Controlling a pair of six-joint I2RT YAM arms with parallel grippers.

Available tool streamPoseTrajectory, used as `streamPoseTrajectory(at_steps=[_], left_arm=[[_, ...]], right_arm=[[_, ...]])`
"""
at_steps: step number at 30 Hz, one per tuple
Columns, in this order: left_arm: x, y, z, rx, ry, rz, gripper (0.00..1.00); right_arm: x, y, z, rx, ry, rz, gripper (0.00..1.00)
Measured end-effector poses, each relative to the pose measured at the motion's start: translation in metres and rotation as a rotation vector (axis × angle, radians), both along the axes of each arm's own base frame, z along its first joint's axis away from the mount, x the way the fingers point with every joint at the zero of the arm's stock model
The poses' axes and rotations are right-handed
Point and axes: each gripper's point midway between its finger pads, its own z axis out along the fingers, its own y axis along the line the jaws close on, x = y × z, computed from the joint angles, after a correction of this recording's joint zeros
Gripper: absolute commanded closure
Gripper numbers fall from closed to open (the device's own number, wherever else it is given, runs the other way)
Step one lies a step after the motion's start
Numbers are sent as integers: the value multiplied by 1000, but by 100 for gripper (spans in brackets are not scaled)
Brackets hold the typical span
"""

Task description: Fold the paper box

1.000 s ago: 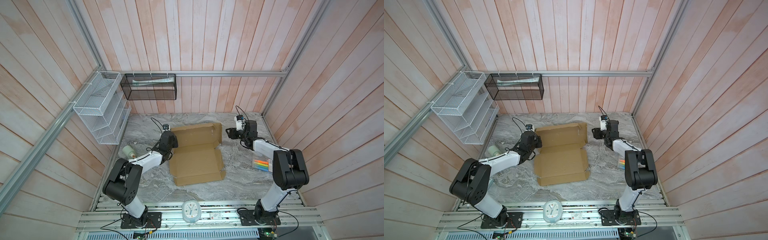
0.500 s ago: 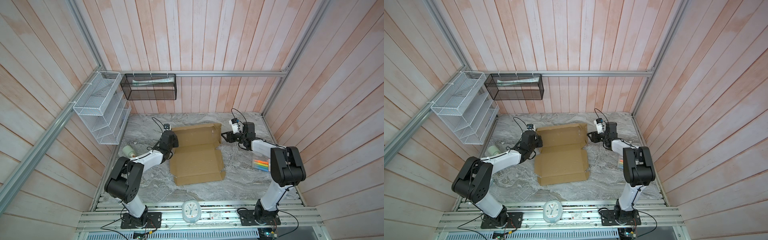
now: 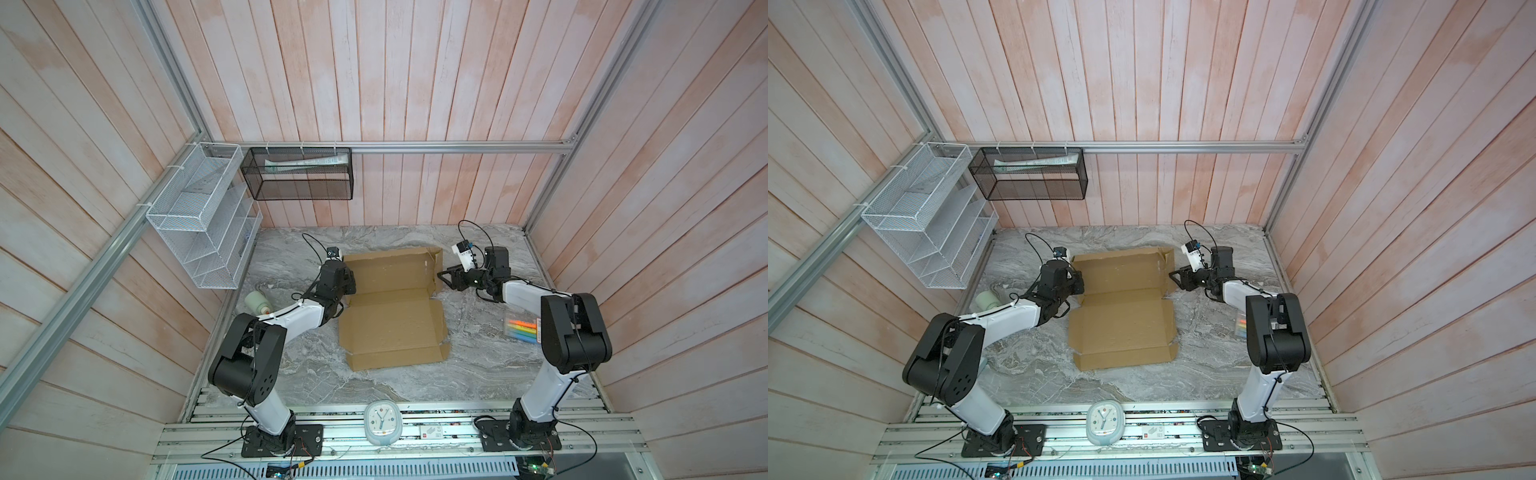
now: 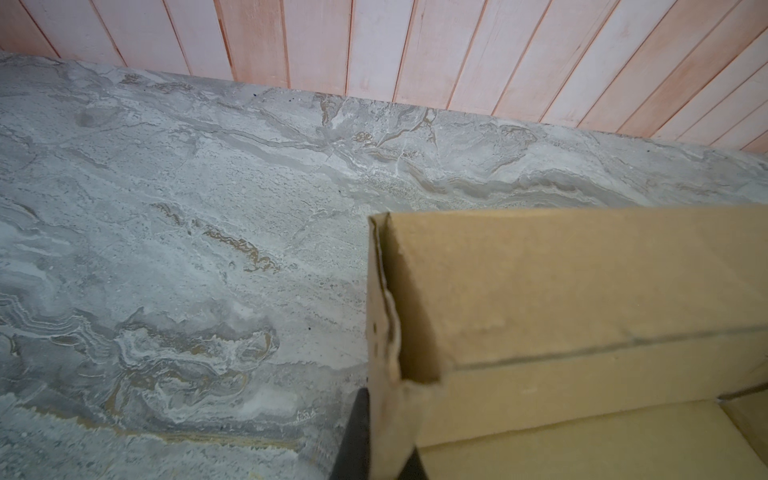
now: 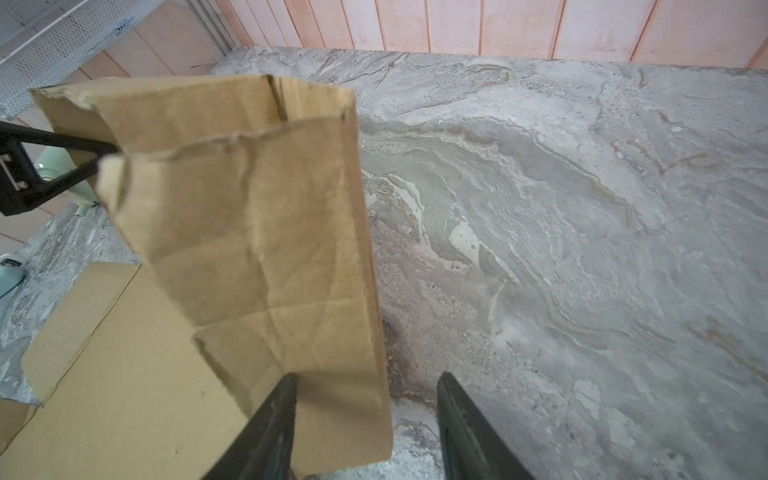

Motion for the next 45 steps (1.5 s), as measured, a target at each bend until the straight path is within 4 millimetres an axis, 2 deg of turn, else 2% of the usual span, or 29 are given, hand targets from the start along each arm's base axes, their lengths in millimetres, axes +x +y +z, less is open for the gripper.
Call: streamPoseTrajectory(at_steps=[11,22,32,39,45], left_arm=[[1,-8,-8,-12,15,-38,100],[5,-10,-5,-20,9,-44,100],[6,-10,-7,-19,12,-43,100],[7,-5,-7,-12,10,-26,100],[8,-3,-7,-13,9,-18,100]], right_arm=[[-10,10,6,40,-6,83,58],[-14,17,10,69,0,113,65],[-25,44,9,55,8,151,69],[-23,54,6,7,17,104,70],[-20,59,16,-33,-3,32,71]])
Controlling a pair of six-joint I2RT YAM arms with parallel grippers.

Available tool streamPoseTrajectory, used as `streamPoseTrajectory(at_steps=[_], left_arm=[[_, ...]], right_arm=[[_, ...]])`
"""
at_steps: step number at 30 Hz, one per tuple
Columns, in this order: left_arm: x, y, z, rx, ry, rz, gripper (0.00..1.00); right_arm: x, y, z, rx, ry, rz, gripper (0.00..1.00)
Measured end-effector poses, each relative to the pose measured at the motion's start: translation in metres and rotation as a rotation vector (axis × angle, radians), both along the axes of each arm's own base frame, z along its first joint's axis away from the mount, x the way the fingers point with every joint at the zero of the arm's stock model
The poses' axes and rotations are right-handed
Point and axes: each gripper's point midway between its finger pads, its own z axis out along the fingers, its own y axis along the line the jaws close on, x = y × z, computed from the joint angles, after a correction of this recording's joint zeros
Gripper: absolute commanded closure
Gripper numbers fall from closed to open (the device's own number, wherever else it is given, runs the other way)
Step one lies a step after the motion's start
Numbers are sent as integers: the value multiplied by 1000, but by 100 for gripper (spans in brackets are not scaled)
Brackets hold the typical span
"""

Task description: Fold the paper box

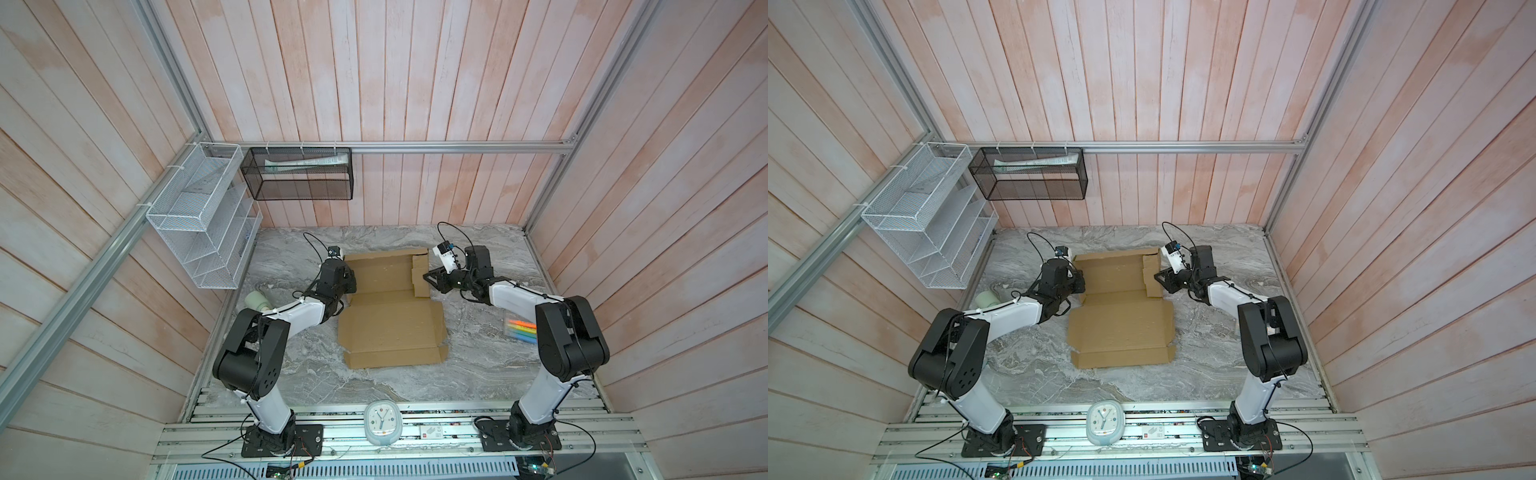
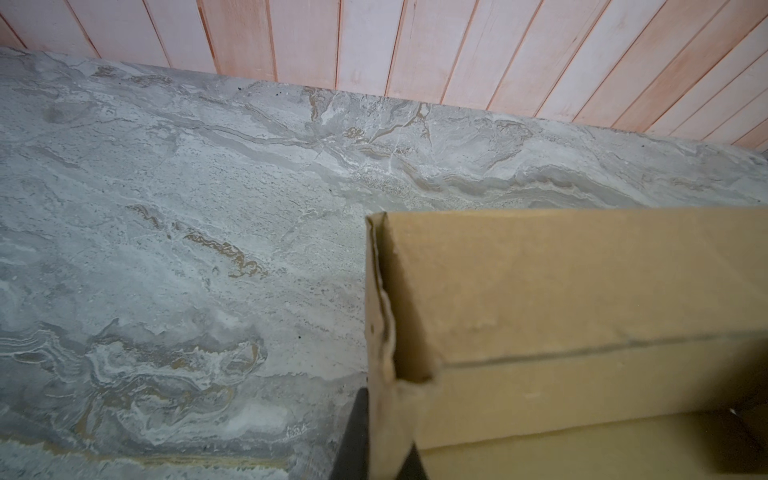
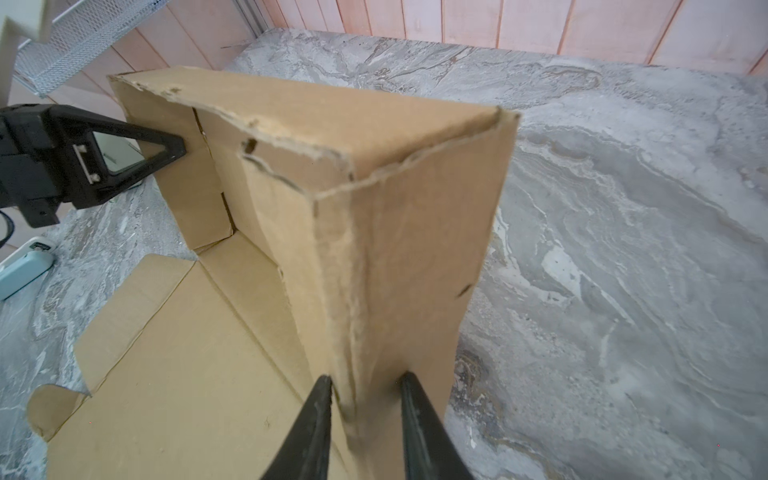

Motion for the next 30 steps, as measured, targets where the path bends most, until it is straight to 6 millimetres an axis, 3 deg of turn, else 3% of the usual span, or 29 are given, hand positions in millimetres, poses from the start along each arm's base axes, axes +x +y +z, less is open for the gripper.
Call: streamPoseTrajectory(at_steps=[23,30], left_arm=[[-6,3,-2,-28,3,17,100],[-6,3,-1,-28,1,17,100]], right_arm=[[14,7,3,-86,-33,-241,71],[18,6,-9,-93,-17,-267,71]])
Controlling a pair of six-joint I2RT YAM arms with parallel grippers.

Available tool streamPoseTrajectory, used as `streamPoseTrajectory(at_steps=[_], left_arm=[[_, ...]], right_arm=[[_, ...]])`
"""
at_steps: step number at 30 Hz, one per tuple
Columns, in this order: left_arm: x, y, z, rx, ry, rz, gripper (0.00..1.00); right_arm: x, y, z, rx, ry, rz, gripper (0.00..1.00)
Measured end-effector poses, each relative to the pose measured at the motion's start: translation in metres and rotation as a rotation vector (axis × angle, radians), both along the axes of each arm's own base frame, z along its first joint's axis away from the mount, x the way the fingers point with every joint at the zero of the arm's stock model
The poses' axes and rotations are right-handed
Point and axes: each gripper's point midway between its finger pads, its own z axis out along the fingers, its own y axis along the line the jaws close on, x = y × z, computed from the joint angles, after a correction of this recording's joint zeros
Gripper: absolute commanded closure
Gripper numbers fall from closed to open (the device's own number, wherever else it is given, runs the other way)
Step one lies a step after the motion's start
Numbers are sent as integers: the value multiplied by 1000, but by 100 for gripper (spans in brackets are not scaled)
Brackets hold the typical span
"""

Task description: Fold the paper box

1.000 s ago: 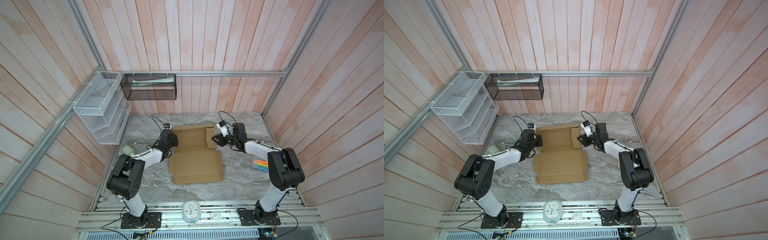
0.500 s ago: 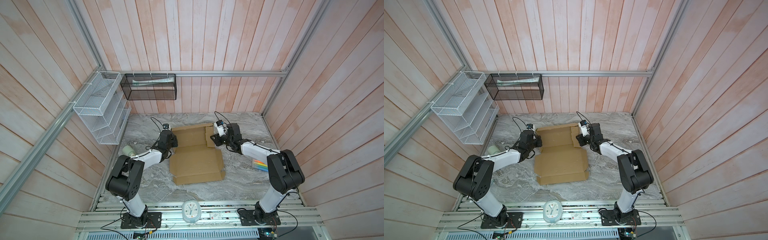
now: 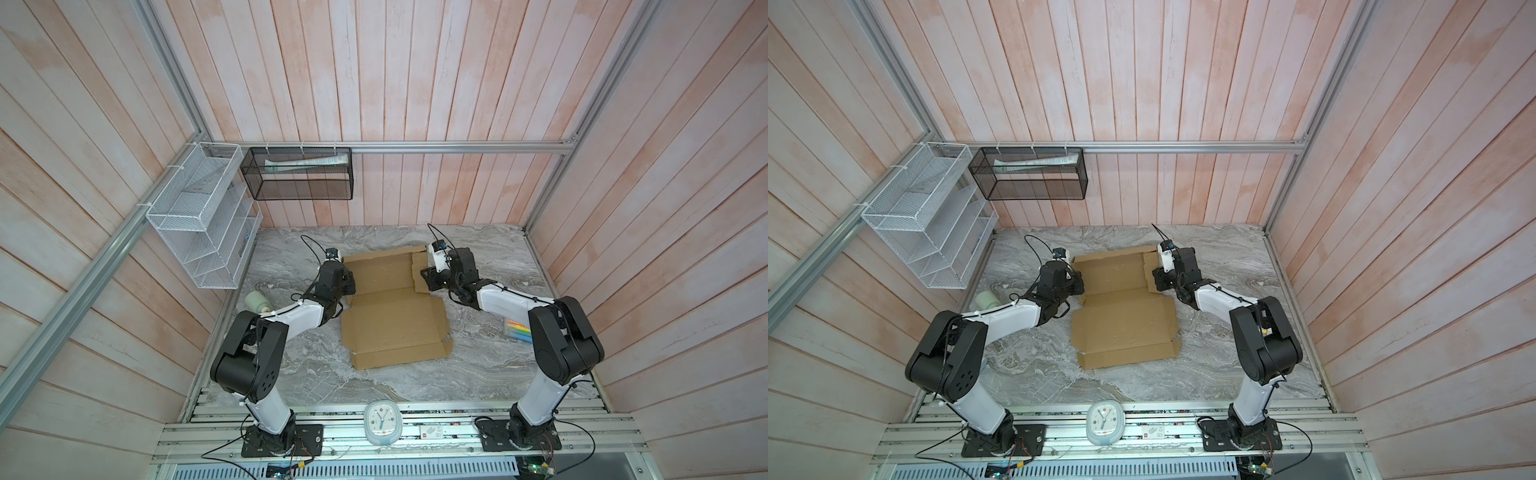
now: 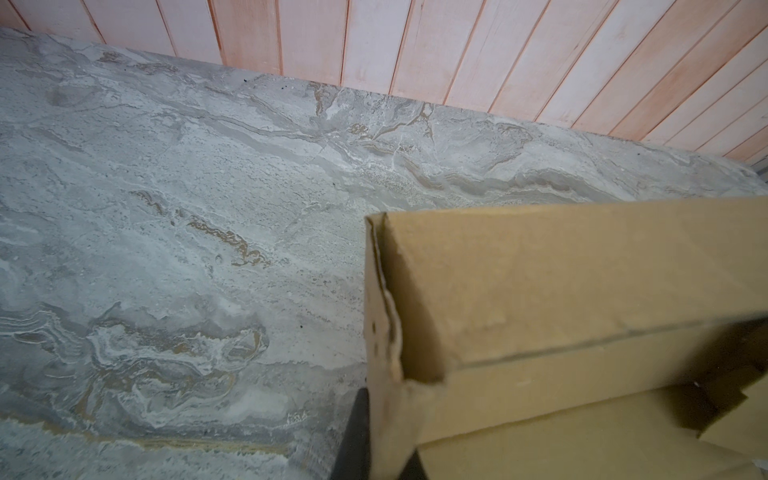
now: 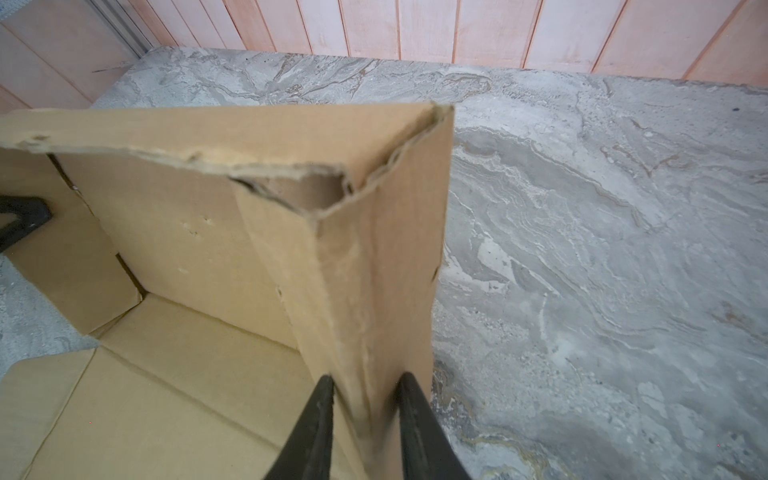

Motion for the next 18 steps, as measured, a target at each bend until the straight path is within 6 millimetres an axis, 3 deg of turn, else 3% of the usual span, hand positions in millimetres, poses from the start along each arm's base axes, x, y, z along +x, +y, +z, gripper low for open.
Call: streamPoseTrajectory(at_steps=[14,18], left_arm=[[0,-1,0,0,0,-2,100],[0,-1,0,0,-1,-2,100]], right_arm=[[8,-1,-9,0,-4,-38,70],[10,-3,-21,-18,10,-58,70]])
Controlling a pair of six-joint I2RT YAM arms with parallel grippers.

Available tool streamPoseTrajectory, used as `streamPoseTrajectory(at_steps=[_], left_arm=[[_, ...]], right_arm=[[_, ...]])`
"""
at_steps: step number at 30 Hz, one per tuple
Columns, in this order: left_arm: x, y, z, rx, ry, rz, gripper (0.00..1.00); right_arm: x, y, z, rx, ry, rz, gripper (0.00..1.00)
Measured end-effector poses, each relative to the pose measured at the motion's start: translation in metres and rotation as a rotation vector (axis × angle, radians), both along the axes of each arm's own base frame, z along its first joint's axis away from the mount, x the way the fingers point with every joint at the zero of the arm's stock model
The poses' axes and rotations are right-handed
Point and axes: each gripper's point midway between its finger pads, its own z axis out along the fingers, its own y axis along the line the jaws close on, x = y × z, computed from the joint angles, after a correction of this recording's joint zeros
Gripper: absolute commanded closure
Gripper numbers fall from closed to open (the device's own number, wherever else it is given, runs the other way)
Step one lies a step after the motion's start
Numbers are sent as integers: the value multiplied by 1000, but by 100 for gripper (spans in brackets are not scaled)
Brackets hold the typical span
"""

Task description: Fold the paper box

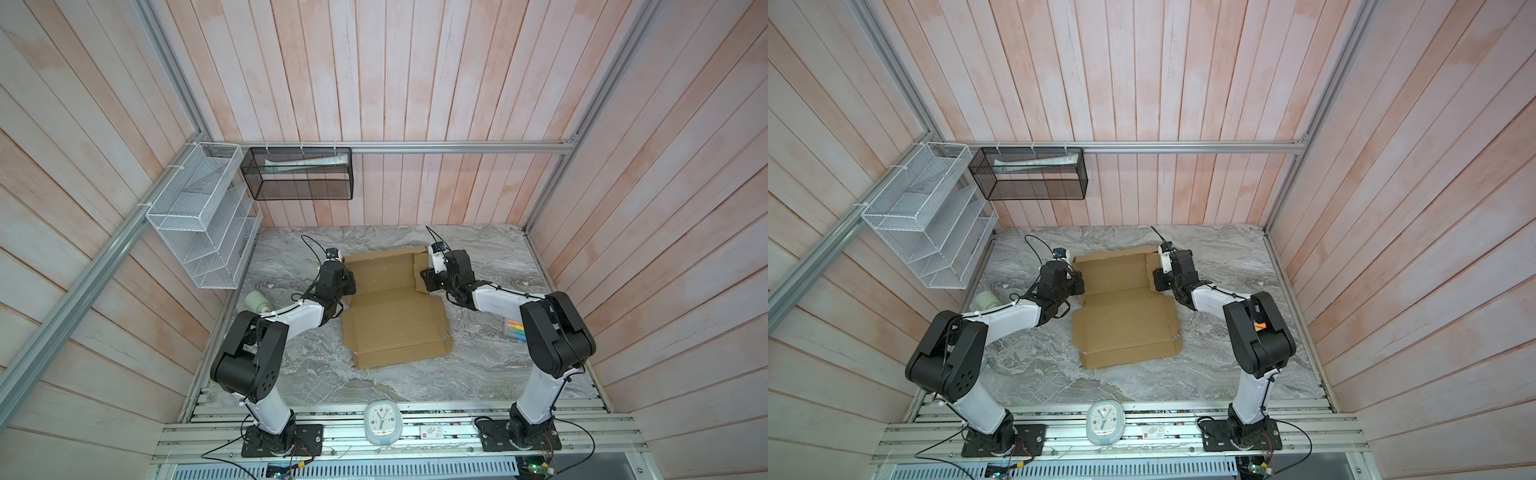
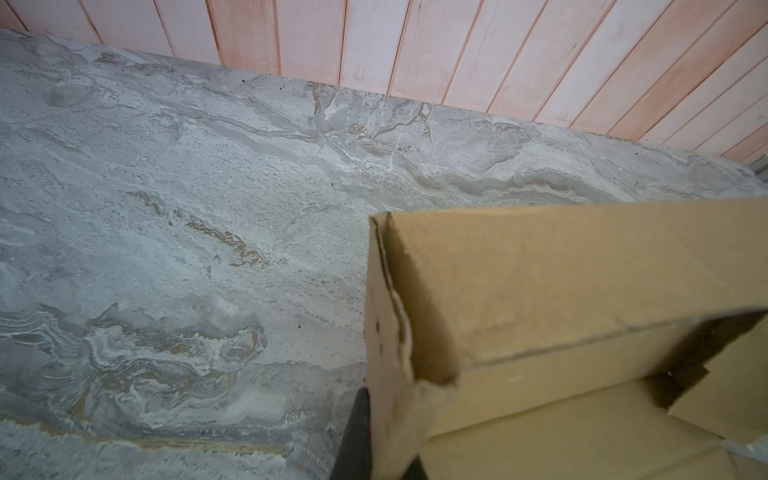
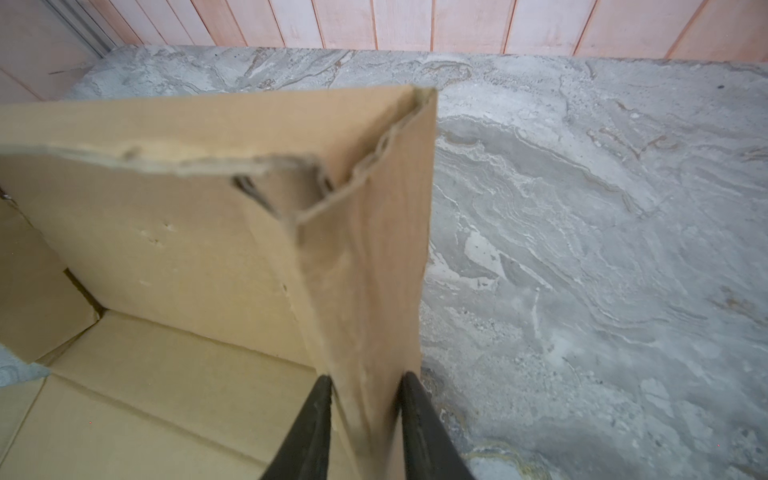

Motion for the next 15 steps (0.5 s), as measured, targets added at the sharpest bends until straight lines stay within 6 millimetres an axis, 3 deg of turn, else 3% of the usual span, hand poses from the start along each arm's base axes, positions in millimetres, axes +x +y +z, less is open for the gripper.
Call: streamPoseTrajectory(at_steps=[15], left_arm=[[-1,-3,0,-7,2,-15,100]], right_arm=[[4,-11,-16,-42,25,-80,77]])
